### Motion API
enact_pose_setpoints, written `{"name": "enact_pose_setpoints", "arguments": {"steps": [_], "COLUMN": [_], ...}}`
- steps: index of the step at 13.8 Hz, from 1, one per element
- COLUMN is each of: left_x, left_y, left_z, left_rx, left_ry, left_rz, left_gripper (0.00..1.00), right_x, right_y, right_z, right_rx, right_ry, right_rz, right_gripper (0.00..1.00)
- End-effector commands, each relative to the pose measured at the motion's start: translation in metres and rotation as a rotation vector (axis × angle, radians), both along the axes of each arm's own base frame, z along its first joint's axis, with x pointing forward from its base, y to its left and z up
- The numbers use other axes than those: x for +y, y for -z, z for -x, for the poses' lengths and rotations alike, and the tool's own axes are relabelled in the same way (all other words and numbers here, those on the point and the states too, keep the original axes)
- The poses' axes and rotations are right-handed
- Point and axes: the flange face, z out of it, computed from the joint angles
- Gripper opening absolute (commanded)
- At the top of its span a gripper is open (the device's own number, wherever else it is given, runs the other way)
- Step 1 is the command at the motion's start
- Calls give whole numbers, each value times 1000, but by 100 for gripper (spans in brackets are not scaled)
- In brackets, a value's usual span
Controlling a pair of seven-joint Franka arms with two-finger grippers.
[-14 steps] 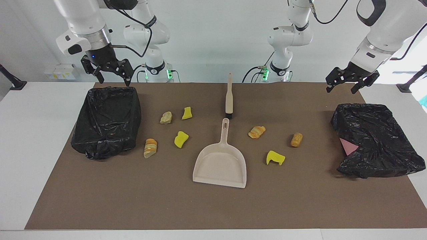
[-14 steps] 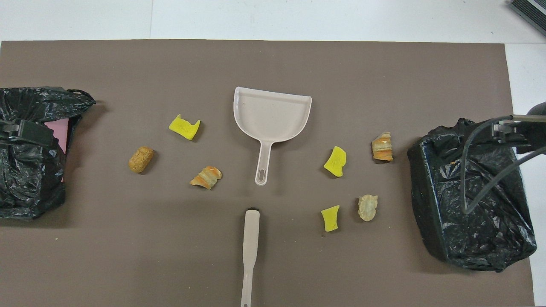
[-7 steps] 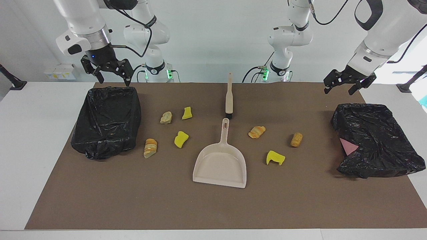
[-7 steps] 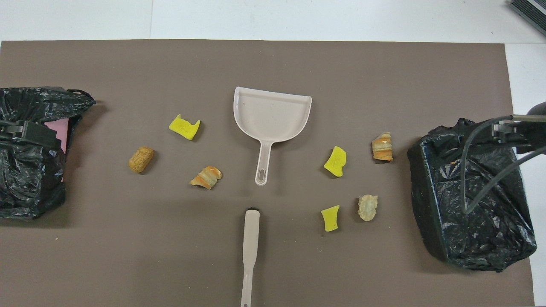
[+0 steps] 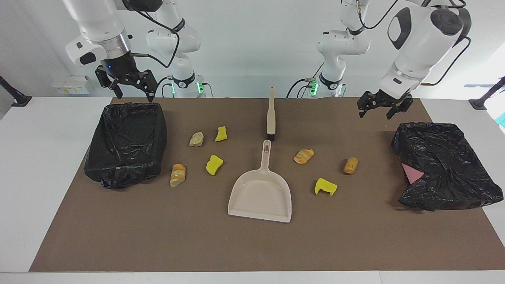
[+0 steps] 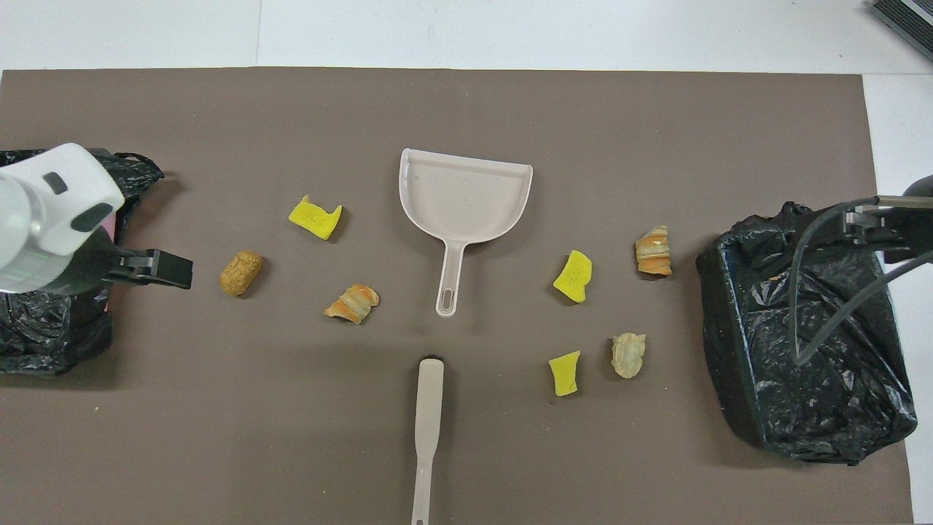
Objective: Sweep and dump trash in bin
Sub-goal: 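Grasp the beige dustpan handle with the right gripper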
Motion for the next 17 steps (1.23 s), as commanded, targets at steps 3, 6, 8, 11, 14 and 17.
{"name": "enact_pose_setpoints", "arguments": {"steps": [3,6,8,11,14,17], "left_x": [-67,-117,-150,-206,-237,-260], "left_y": [45,84,102,139,162,184], "left_z": [43,74,100,149,190,232], "left_rx": [-29,-16,-3,-18,-7,6], "left_ry": [-8,-1,22,40,73,108], "left_rz": [3,-5,-14,-11,0,-4], "left_gripper": [100,100,100,100,100,100], "right_x": [0,10,38,78,138,215], "right_y": [2,15,32,62,108,160], "right_z": [-4,-19,-34,-59,-80,-91], "right_rx": [-43,-76,-90,-128,-89,-79], "right_ry": [-23,-42,-79,-74,-79,-53], "right_rz": [-2,-4,-10,-10,-11,-6], "right_gripper": [100,100,100,100,100,100]}}
